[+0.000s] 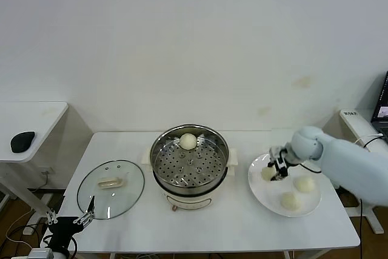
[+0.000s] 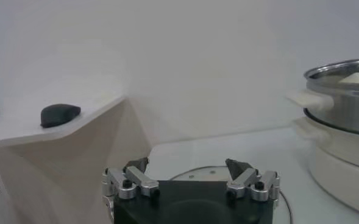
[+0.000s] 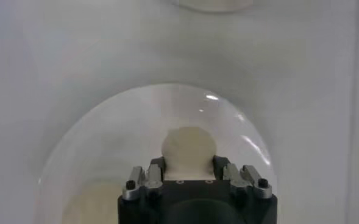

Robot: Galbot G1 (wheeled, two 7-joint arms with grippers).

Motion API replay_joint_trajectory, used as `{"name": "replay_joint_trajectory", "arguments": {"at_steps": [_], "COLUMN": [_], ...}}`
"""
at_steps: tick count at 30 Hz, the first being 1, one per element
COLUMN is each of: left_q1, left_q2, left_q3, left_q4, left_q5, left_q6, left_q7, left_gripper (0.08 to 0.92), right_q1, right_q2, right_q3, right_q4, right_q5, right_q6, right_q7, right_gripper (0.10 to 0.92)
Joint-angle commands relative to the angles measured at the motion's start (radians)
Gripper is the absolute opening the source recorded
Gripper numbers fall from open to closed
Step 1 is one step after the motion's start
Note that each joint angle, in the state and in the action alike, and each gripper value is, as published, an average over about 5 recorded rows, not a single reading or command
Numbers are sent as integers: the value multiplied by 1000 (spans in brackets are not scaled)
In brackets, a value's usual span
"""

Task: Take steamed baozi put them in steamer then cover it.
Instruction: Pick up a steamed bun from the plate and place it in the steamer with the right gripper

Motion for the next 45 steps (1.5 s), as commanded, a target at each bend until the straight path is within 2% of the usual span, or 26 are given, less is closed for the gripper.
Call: {"name": "replay_joint_trajectory", "arguments": {"at_steps": [1, 9, 17, 32, 45], "left_q1": [0, -7, -8, -11, -14], "left_q2": [4, 4, 5, 2, -2], "left_q3": [5, 12, 9, 9, 12], "left_q4": [-7, -11, -16, -27, -21], "left_q5": [-1, -5, -7, -7, -9], "left_q6": [1, -1, -2, -4, -9], "left_q7": [0, 1, 1, 2, 3], "left_gripper": [823, 823, 823, 823, 823], "right_q1": [367, 601, 536, 331, 250], "right_q2": [18, 201, 447, 739, 812], "right_q3": [-194, -335, -337, -325, -305], "right_q4": [76, 129, 81, -131, -273], "right_q5": [209, 431, 586, 592, 581], "right_q6": [-40, -156, -279, -387, -389], "right_q7": [-11, 38, 111, 212, 220], "right_gripper": [501, 501, 501, 509, 509]}}
